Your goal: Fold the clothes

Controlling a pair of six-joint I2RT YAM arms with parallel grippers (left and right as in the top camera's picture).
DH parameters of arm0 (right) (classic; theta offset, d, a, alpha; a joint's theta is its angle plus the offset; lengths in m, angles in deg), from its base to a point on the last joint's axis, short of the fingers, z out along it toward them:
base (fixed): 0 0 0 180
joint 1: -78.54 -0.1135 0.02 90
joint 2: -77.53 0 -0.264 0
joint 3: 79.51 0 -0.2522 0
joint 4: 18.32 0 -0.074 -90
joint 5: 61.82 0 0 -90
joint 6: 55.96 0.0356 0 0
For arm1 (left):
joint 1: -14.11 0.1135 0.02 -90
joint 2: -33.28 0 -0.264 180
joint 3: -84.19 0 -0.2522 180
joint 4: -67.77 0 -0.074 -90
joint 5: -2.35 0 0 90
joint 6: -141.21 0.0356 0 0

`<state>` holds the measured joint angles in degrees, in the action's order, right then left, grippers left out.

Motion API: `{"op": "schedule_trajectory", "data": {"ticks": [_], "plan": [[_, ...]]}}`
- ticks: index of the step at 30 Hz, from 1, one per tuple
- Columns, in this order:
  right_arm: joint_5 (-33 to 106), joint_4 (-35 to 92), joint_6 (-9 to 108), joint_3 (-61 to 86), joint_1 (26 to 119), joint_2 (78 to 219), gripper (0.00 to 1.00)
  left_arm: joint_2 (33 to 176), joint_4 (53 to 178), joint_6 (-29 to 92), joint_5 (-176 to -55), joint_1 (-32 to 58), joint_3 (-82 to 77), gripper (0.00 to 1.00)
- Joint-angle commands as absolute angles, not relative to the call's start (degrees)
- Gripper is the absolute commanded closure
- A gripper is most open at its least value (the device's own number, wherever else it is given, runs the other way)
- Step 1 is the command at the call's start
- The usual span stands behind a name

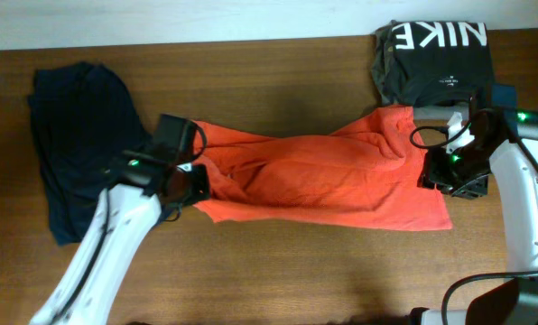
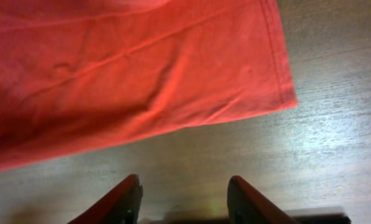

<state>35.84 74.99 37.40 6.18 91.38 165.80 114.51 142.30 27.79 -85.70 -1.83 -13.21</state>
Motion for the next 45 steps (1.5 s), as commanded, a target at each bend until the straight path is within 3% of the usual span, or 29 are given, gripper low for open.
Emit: {"op": "schedule_trajectory", "data": {"ticks": [1, 7, 20, 34, 35, 38, 41, 45], "plan": [[36.7, 75.3, 39.0, 7.0, 91.7, 165.1, 0.49, 111.1, 143.9, 29.0, -81.3, -0.5, -11.4, 1.00], [36.6, 68.4, 42.5, 17.3, 91.8, 165.1, 0.49, 110.6, 143.5, 29.9, -79.0, 4.2, -11.4, 1.00], [32.4, 47.8, 50.9, 38.2, 91.7, 165.2, 0.49, 111.6, 140.7, 30.1, -79.0, 4.7, -11.4, 0.99], [30.1, 39.7, 56.1, 44.6, 91.7, 167.9, 0.50, 112.2, 140.5, 30.1, -79.0, 4.7, -11.4, 1.00], [30.5, 38.9, 56.0, 44.7, 91.7, 167.9, 0.51, 112.2, 140.5, 30.1, -79.0, 4.7, -11.4, 1.00], [30.7, 37.9, 56.9, 44.7, 91.7, 167.9, 0.79, 112.5, 140.3, 30.1, -78.8, 4.7, -11.5, 1.00], [30.7, 37.6, 57.6, 44.7, 91.7, 167.9, 0.96, 113.1, 140.3, 30.1, -78.8, 4.7, -11.5, 1.00], [30.9, 40.8, 58.6, 41.9, 91.8, 167.4, 0.96, 113.0, 140.4, 30.1, -78.8, 4.8, -11.5, 1.00]]}}
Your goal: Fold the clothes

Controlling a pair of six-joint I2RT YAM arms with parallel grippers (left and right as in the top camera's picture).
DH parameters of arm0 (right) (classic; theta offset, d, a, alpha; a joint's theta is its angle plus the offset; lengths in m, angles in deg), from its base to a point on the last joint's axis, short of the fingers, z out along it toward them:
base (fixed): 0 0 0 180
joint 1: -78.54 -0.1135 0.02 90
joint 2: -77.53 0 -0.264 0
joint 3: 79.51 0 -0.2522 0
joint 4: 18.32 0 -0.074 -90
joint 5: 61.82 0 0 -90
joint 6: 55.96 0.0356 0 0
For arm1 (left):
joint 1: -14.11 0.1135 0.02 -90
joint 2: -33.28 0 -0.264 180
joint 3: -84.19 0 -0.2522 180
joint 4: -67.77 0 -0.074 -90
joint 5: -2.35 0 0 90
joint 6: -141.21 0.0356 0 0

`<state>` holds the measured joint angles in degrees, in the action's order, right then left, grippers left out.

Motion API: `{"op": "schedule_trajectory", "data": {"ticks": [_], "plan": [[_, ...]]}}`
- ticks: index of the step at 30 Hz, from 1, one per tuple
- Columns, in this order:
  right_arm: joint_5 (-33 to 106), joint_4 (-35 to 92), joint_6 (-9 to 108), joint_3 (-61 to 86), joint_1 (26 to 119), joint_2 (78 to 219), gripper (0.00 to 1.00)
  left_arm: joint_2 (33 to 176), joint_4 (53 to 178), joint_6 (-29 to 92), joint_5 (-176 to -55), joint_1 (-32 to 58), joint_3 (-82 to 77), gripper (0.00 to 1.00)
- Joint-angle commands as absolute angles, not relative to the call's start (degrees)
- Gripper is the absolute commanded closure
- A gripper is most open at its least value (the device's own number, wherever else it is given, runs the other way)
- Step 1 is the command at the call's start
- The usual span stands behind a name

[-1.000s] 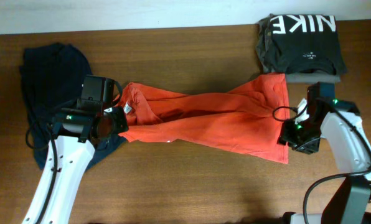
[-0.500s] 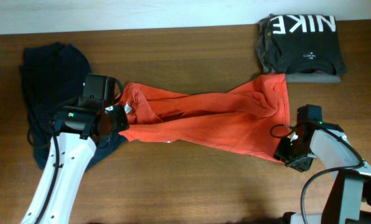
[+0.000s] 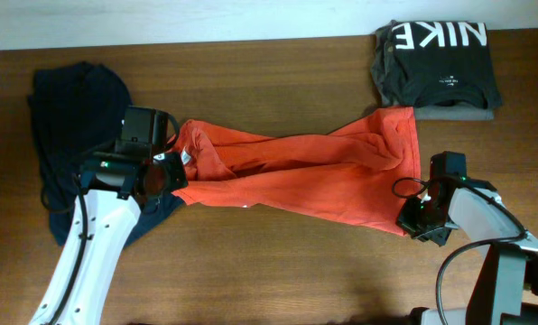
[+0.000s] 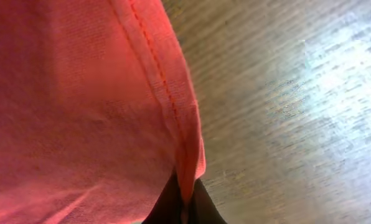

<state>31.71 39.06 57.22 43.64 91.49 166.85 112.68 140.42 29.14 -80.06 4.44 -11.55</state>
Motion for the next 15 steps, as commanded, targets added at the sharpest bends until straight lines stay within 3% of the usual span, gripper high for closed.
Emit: {"op": "schedule_trajectory", "data": {"ticks": [1, 8, 15], "plan": [[30.9, 43.1, 58.6, 40.0, 91.8, 166.7, 0.96, 112.9, 140.8, 30.1, -78.8, 4.8, -11.5, 1.00], [24.6, 64.8, 55.3, 22.6, 91.8, 160.9, 0.96, 106.7, 145.7, 30.1, -85.3, 4.8, -11.3, 1.00], [20.7, 76.4, 53.7, 14.2, 92.3, 157.5, 0.96, 104.9, 154.5, 30.1, -87.1, 4.8, -11.3, 1.00]]}}
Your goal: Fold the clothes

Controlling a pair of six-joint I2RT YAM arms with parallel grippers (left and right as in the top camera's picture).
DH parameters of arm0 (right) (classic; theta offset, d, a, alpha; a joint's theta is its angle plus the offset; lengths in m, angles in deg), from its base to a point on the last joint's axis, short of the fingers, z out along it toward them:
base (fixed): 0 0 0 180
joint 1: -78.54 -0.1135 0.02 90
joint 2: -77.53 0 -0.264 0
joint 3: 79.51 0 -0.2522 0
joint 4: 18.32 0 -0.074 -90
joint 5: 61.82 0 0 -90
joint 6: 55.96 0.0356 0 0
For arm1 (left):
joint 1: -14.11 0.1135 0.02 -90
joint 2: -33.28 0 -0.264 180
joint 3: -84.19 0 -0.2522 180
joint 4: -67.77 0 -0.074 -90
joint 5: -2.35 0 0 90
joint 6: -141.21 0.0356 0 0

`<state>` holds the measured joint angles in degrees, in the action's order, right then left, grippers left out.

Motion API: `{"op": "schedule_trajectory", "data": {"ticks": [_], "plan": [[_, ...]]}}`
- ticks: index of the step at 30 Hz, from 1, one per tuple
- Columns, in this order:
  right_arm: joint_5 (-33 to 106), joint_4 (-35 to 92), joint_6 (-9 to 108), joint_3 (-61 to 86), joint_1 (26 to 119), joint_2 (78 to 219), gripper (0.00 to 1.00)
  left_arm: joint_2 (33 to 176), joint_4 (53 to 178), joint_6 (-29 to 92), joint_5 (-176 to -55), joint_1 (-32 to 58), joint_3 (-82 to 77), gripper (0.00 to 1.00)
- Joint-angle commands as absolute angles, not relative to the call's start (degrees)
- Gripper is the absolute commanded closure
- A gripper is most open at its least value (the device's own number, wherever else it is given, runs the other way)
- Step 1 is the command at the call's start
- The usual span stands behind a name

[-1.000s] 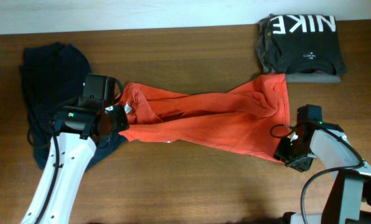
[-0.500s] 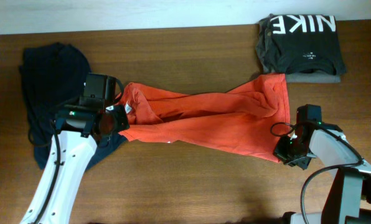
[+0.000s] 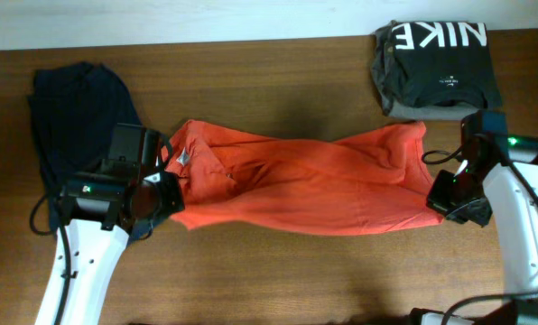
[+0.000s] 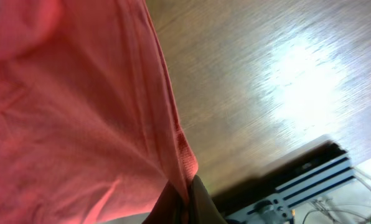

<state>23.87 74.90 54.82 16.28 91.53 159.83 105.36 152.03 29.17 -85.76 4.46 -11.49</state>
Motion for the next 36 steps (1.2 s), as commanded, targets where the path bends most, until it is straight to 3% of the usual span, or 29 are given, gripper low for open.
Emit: {"op": "schedule_trajectory", "data": {"ticks": [1, 6, 10, 17, 27, 36], "plan": [[21.5, 77.0, 52.3, 14.2, 93.0, 155.9, 0.96, 104.9, 155.3, 30.1, -87.1, 4.8, -11.3, 1.00], [26.3, 77.7, 47.4, 14.2, 100.3, 147.0, 0.96, 104.7, 159.0, 30.1, -86.8, 4.8, -11.4, 0.99], [33.4, 75.0, 41.4, 14.2, 105.7, 145.5, 0.96, 104.7, 153.5, 30.1, -84.2, 4.8, -11.5, 1.00], [37.8, 68.8, 40.0, 14.2, 105.4, 154.4, 0.96, 108.6, 142.2, 30.1, -81.9, 4.8, -11.6, 0.99], [42.0, 56.1, 39.0, 14.2, 100.8, 171.1, 0.96, 129.9, 119.8, 30.3, -81.9, 4.8, -11.6, 1.00], [41.9, 49.2, 39.6, 14.2, 99.2, 180.6, 0.95, 140.8, 109.8, 30.3, -81.8, 4.8, -11.6, 0.96]]}}
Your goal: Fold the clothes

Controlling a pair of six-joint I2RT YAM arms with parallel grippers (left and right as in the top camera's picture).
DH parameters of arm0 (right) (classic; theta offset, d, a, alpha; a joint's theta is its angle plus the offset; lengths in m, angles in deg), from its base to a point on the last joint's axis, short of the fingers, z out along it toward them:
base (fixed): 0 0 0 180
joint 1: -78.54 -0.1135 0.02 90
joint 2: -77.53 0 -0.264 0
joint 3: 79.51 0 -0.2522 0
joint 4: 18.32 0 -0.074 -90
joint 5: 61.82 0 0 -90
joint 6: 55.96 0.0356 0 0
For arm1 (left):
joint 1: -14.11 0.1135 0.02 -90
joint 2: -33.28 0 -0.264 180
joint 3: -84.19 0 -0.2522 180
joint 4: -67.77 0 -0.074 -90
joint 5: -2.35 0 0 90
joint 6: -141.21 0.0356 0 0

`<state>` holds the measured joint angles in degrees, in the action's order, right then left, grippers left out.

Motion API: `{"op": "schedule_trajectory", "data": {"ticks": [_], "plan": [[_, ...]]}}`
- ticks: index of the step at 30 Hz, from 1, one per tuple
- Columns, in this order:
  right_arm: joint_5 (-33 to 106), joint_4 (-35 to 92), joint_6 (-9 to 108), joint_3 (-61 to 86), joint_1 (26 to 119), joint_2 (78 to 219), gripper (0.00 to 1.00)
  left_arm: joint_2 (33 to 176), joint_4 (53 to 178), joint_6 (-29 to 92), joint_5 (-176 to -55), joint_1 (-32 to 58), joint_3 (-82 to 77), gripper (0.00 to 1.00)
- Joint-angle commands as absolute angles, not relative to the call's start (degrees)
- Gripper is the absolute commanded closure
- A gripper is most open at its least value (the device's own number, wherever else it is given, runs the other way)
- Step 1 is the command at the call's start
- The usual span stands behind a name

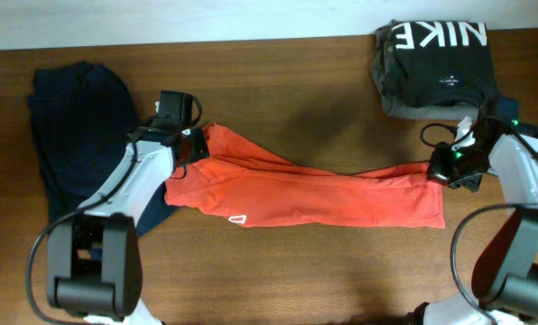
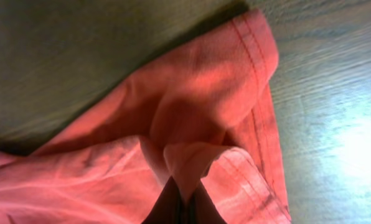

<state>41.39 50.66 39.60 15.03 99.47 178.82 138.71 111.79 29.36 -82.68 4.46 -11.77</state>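
The orange shirt [image 1: 305, 194] lies stretched left to right across the wooden table [image 1: 296, 271] as a narrow, doubled-over band, with a small white label showing near its front left. My left gripper [image 1: 191, 144] sits at the shirt's far left corner, shut on the cloth. My right gripper [image 1: 440, 168] is at the shirt's far right end. In the right wrist view the right gripper [image 2: 185, 193] is shut on a pinched fold of the orange shirt [image 2: 198, 106], whose hemmed edge curls over the wood.
A crumpled dark navy garment [image 1: 70, 135] lies at the table's left end, partly under the left arm. A folded black shirt with white NIKE lettering [image 1: 436, 54] sits on a small stack at the far right corner, just beyond the right gripper.
Both grippers moved toward the far side, the left also to the right. The shirt went from a broad hanging sheet to a flatter, narrower band on the table with its held edge folded over.
First my right gripper stood open beside the shirt's right hem while the left held the left end. Then the right was shut on the near right hem corner. Then both held the shirt stretched between them. Now it lies doubled lengthwise, both grippers still shut on it.
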Motion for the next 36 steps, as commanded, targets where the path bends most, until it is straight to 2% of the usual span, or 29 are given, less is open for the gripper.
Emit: {"op": "schedule_trajectory", "data": {"ticks": [1, 2, 4, 5, 6, 8, 16, 25, 29, 35, 36], "plan": [[41.9, 48.5, 39.6, 14.2, 99.2, 180.9, 0.89, 141.6, 108.4, 30.3, -81.7, 4.8, -11.6, 0.75], [41.9, 48.1, 39.6, 14.2, 99.2, 180.9, 0.73, 141.9, 107.6, 30.3, -81.1, 4.8, -11.6, 0.42], [41.8, 48.2, 39.6, 13.9, 99.3, 180.8, 0.37, 141.9, 106.7, 30.3, -79.5, 4.9, -11.5, 0.05], [41.5, 48.7, 40.2, 13.6, 99.6, 180.8, 0.18, 141.6, 106.8, 30.3, -78.5, 5.0, -11.0, 0.01], [41.5, 49.5, 40.3, 13.2, 100.0, 180.8, 0.13, 141.5, 106.9, 30.5, -78.2, 5.3, -10.5, 0.01], [41.5, 51.7, 40.3, 12.5, 101.1, 180.8, 0.09, 140.5, 108.7, 32.0, -78.9, 6.3, -7.9, 0.01], [41.5, 58.2, 36.8, 13.1, 103.3, 180.8, 0.09, 138.5, 125.2, 37.5, -79.4, 9.3, 5.8, 0.01], [41.7, 53.2, 34.2, 18.7, 102.8, 181.0, 0.10, 138.5, 129.4, 39.4, -79.4, 12.8, 7.7, 0.01], [41.8, 47.6, 34.3, 22.8, 101.8, 181.0, 0.16, 138.5, 129.4, 39.4, -79.4, 13.2, 7.7, 0.01], [41.1, 39.2, 35.0, 27.1, 101.4, 181.1, 0.36, 138.5, 129.3, 39.4, -79.2, 13.2, 7.4, 0.01], [39.4, 37.7, 36.7, 27.9, 101.4, 181.1, 0.41, 138.5, 129.2, 39.4, -79.2, 13.2, 7.2, 0.01]]}}
